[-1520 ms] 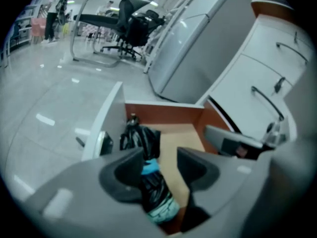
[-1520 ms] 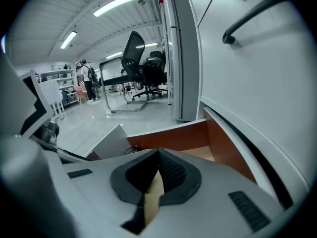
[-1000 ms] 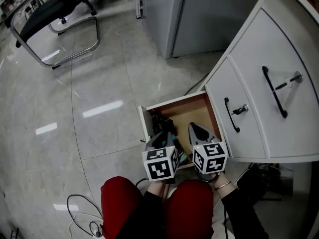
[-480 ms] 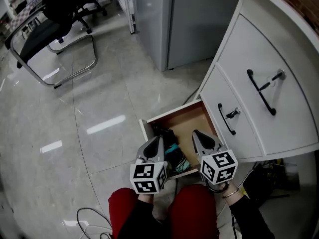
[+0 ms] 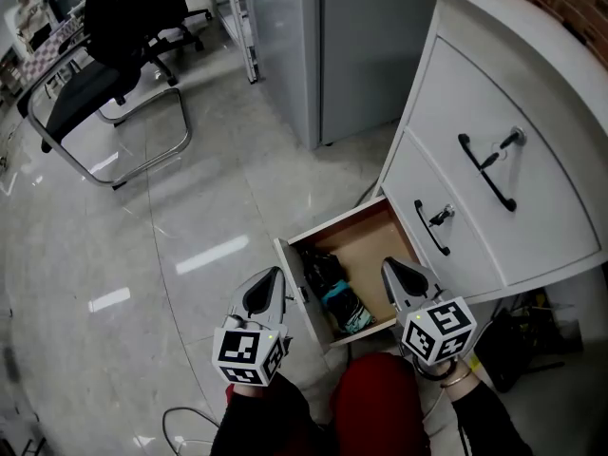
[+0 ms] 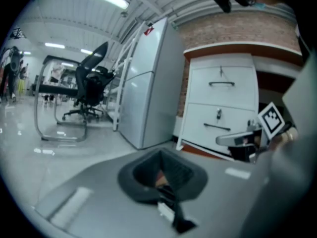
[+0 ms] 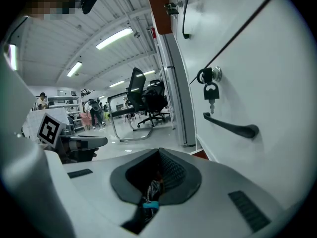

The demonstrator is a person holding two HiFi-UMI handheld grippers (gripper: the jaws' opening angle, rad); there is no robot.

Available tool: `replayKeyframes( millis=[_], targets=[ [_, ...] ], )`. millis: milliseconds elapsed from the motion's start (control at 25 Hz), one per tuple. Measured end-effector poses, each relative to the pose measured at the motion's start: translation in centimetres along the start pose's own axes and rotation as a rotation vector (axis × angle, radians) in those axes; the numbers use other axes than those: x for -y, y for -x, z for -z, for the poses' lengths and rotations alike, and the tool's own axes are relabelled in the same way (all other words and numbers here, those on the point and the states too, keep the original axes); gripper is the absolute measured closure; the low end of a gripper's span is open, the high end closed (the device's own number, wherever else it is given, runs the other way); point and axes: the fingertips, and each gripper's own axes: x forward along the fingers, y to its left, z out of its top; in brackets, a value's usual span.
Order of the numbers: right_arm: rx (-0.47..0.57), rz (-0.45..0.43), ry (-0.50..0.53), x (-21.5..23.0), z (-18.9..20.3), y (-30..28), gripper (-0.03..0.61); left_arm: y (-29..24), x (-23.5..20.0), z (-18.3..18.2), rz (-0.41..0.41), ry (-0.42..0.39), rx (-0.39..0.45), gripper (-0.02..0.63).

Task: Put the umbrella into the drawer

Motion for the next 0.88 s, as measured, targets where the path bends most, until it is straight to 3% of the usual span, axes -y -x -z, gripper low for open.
replayKeyframes(
  millis=[560, 880],
  targets=[
    [0.158, 0.007, 0.106, -3.5, -6.2, 5.6, 0.577, 5.9, 1.0, -4.5, 0.02, -0.041, 0.07, 0.611],
    [0.207, -0.018, 0.099, -5.4, -8.8, 8.3, 0.577, 8.4, 2.2, -5.7, 0.033, -0.008, 0.1, 0.611]
  ],
)
